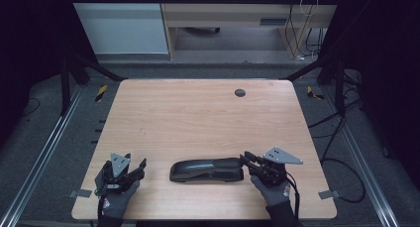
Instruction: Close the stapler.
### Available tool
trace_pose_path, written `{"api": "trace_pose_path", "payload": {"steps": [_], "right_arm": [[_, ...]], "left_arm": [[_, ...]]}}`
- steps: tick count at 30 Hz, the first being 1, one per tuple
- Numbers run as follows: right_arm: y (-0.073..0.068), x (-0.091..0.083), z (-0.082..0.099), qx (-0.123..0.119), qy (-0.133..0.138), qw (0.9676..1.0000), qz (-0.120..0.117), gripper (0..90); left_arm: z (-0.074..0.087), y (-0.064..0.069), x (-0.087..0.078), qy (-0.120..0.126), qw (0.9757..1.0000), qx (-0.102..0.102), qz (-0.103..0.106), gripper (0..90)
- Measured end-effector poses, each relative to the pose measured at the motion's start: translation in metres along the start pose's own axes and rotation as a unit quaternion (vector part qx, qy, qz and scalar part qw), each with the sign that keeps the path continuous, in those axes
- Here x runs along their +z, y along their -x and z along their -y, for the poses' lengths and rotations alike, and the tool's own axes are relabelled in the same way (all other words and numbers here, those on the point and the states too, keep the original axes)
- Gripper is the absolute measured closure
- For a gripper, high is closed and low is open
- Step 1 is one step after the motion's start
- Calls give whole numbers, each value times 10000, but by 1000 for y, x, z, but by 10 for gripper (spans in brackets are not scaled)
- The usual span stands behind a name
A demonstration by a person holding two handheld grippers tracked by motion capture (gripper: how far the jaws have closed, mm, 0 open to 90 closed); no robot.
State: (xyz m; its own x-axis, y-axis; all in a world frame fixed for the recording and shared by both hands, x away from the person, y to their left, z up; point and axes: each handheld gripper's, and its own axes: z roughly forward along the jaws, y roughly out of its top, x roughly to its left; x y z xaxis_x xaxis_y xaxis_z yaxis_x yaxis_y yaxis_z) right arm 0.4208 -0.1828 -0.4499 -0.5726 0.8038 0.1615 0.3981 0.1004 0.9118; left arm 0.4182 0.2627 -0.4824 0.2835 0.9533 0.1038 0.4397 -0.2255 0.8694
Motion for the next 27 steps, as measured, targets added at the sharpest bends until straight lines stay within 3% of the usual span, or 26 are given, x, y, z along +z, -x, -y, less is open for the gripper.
{"api": "trace_pose_path", "payload": {"steps": [7,11,21,27], "right_arm": [[22,-5,9,109,60,9986,508,609],[37,-5,18,199,-53,9970,743,545],[74,-14,36,372,-407,9879,1451,427],[88,-21,41,436,-603,9830,1676,388]], "left_arm": [[2,-3,4,-165,9998,-38,37,383],[2,-6,6,-279,9996,-17,84,369],[4,-19,11,-509,9986,-30,126,309],[8,-29,16,-706,9973,-123,140,275]]}}
